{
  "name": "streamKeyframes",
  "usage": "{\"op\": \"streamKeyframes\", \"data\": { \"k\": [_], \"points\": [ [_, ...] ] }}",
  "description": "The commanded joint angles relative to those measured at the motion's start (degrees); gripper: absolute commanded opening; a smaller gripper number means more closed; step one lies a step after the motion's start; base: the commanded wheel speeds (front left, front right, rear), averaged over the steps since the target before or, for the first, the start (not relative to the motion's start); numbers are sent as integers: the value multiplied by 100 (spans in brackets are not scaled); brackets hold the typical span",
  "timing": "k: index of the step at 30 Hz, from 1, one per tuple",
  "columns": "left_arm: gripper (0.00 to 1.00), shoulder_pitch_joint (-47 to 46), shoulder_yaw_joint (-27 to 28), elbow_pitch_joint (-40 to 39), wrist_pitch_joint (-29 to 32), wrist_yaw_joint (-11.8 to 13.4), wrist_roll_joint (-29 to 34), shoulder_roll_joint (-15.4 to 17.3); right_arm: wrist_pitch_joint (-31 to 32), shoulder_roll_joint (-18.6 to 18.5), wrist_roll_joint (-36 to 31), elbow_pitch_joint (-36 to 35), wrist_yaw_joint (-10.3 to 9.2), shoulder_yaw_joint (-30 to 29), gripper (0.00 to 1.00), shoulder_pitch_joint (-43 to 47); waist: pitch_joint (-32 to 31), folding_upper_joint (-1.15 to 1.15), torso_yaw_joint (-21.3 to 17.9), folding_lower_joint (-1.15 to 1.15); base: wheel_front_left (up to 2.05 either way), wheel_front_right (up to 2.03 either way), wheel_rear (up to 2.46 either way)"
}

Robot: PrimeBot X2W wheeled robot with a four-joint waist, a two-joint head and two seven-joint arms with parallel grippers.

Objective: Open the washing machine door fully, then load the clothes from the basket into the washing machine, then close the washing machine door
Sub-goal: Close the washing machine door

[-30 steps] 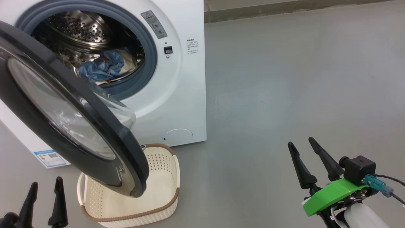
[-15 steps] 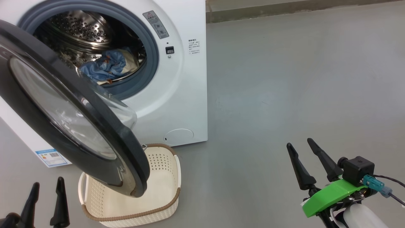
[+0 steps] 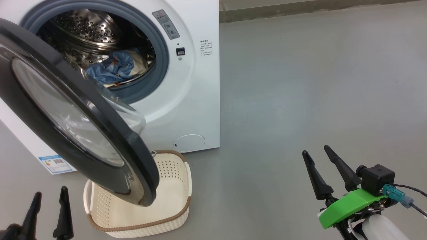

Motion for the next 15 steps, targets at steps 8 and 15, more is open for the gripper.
{"op": "streamKeyframes", "data": {
  "k": [8,15],
  "points": [
    [100,-191,283,-131,-61,-13,170,96,-55,-78,-16,-128,42,59,100,-23,9,0,20,0,0,0,0],
    [100,-207,295,-117,-61,-13,184,79,-55,-119,-11,-131,42,40,61,-86,4,0,93,0,0,0,0]
  ]
}}
